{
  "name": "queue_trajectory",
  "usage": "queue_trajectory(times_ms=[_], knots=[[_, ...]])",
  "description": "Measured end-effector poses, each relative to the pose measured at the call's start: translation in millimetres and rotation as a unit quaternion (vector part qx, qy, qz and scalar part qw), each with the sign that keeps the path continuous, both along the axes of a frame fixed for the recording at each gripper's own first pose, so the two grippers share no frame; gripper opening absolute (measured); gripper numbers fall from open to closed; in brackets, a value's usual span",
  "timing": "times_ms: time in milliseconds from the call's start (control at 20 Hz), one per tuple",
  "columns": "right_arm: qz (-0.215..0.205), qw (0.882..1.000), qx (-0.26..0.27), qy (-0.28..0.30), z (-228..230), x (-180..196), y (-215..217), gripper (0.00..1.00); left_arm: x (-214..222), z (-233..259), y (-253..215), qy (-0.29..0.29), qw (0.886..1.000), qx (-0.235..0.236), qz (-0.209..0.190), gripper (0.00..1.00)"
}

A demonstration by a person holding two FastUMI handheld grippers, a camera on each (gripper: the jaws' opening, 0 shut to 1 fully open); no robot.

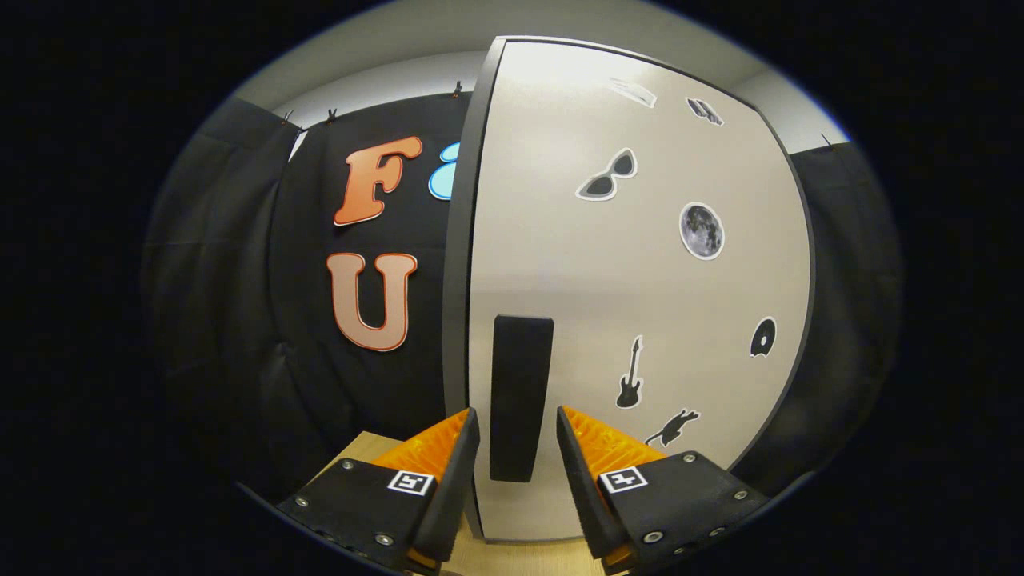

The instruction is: Open the cabinet door with the right hand, grasp the bottle in the cabinet with the left hand and place it on the coaster, then close the cabinet door with the right hand.

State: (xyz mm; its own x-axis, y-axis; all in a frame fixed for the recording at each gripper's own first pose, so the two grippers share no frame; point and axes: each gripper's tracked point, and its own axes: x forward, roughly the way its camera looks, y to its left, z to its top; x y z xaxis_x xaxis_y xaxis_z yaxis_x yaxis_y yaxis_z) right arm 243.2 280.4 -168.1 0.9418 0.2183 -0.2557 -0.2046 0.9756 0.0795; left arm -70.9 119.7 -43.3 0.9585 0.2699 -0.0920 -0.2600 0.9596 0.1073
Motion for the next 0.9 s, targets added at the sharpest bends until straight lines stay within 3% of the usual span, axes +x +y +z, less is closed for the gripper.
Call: queue_trajectory(times_ms=[150, 250, 900], knots=[[-0.005, 1.0, 0.012, 0.014, -6, 3, 2, 0.43, 1, -3, 0, 0.006, 1.0, -0.003, -0.002, 0.96], [-0.005, 1.0, 0.017, 0.015, -5, 3, 1, 0.37, 2, -4, 1, 0.01, 1.0, -0.006, -0.003, 0.97], [0.039, 0.999, 0.018, -0.002, 4, -23, -7, 0.27, -9, -1, -7, 0.018, 1.0, -0.005, -0.019, 0.97]])
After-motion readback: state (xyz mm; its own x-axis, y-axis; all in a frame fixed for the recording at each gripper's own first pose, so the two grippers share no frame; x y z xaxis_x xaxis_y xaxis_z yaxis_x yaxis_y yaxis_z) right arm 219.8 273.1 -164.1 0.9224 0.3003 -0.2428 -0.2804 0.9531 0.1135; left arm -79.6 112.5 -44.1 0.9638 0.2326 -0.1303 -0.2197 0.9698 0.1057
